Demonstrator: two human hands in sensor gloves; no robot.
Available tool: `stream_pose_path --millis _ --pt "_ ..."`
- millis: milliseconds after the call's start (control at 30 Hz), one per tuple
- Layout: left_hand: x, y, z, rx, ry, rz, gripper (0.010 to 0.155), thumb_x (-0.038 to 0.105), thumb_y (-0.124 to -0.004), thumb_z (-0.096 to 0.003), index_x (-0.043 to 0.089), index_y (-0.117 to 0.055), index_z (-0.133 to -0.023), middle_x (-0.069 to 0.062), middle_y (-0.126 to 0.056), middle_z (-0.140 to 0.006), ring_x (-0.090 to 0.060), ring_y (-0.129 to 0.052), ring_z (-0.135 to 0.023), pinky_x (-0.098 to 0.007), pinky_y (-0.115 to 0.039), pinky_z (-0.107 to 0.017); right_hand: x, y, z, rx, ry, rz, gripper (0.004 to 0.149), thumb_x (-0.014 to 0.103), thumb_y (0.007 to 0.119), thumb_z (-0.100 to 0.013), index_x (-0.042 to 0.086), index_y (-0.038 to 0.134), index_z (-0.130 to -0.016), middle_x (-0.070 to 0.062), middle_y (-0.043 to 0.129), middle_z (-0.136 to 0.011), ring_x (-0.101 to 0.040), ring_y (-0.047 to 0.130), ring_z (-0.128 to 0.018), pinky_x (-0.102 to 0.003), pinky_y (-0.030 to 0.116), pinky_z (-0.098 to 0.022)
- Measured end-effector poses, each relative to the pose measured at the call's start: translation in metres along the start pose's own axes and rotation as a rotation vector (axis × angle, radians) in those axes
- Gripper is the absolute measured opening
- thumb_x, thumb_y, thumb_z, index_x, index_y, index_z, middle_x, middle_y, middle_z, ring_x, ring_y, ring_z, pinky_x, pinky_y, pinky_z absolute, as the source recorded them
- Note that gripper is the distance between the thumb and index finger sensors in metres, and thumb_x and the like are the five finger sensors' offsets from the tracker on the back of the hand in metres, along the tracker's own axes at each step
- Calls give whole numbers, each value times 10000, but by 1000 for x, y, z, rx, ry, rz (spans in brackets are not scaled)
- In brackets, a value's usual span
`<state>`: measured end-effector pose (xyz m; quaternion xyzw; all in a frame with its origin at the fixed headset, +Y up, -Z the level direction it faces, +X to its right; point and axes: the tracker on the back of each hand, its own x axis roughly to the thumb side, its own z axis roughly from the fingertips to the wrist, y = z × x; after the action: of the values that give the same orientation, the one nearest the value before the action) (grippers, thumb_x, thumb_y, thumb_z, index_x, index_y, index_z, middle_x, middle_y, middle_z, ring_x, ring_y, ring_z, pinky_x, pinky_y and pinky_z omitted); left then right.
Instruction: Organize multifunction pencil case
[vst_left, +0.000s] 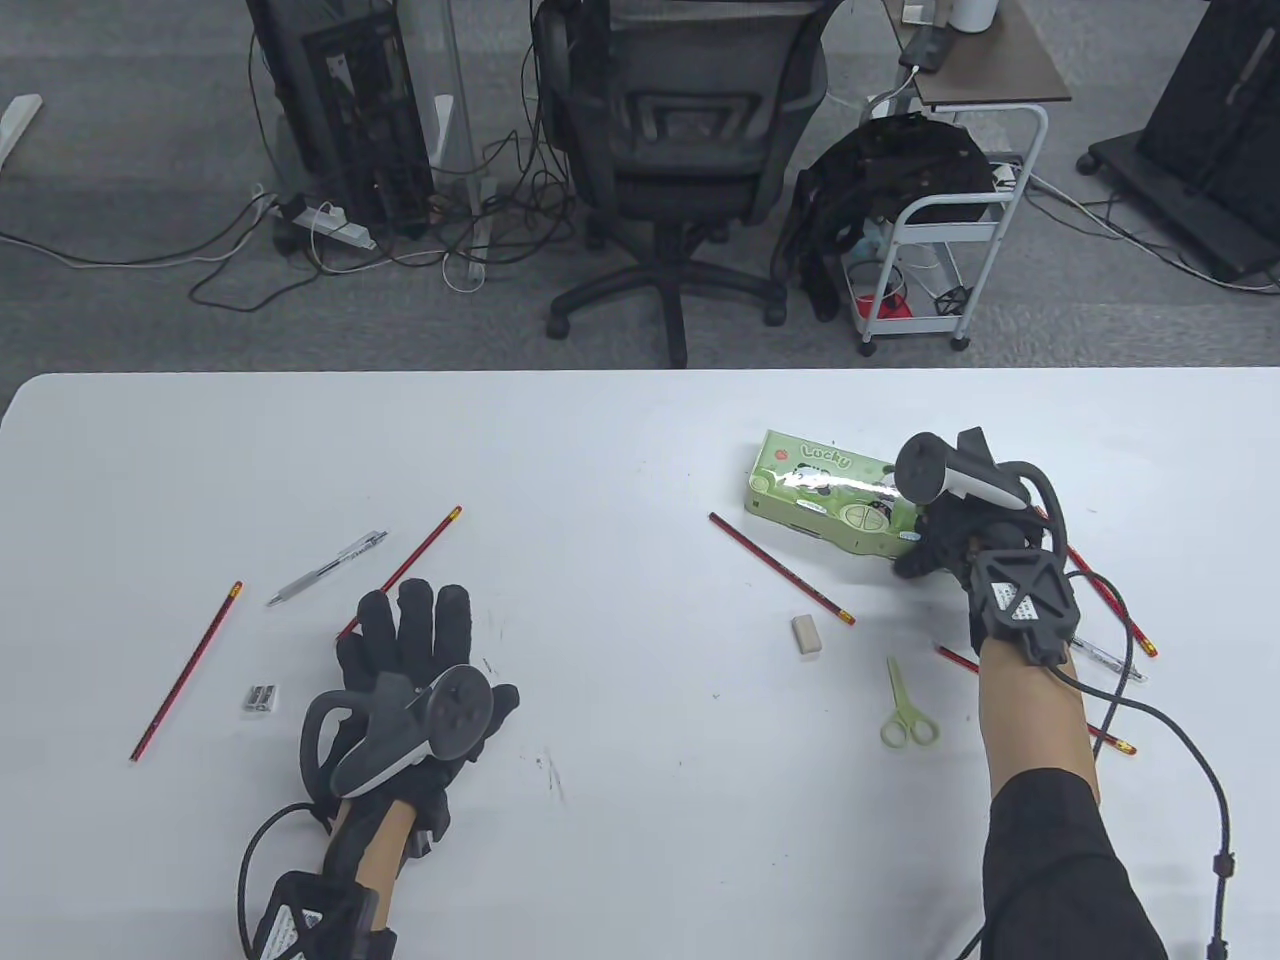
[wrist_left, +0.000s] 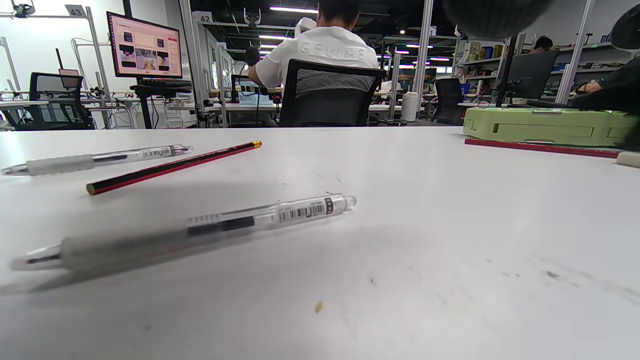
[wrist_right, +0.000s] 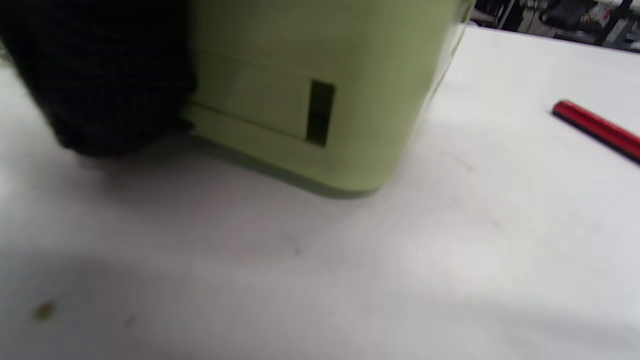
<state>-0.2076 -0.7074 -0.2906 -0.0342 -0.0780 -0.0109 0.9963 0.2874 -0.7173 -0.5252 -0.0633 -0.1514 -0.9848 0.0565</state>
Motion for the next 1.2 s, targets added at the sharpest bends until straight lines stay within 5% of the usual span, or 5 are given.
stream_pose_path --millis 300,600,767,1200 --pt "-6 3 1 16 25 12 984 621 -569 -554 84 37 -1113 -351 -65 -1215 -717 -156 -1041 -833 -326 -657 -1 -13 17 -137 -14 -85 1203 644 917 -322 -71 356 -1110 -385 484 -1071 -599 575 -942 -720 488 -693" --pt "-19 12 7 58 80 61 985 621 -568 -554 83 37 -1114 -352 -68 -1215 -718 -161 -1041 -832 -330 -658 11 -46 66 -242 -44 -174 1204 633 929 -326 -109 376 -1096 -399 492 -1059 -614 577 -929 -739 491 -684" --pt "-25 19 12 87 89 80 985 619 -569 -555 85 44 -1111 -356 -70 -1213 -715 -164 -1043 -831 -331 -659 52 -57 93 -265 -141 -177 1197 636 926 -328 -105 386 -1098 -398 500 -1059 -614 582 -929 -737 494 -685" --pt "-27 23 16 93 61 130 979 618 -570 -555 84 27 -1118 -356 -83 -1218 -712 -170 -1046 -831 -333 -658 200 -25 109 -198 -422 -78 1177 631 926 -328 -92 404 -1096 -386 507 -1062 -609 590 -930 -733 499 -685"
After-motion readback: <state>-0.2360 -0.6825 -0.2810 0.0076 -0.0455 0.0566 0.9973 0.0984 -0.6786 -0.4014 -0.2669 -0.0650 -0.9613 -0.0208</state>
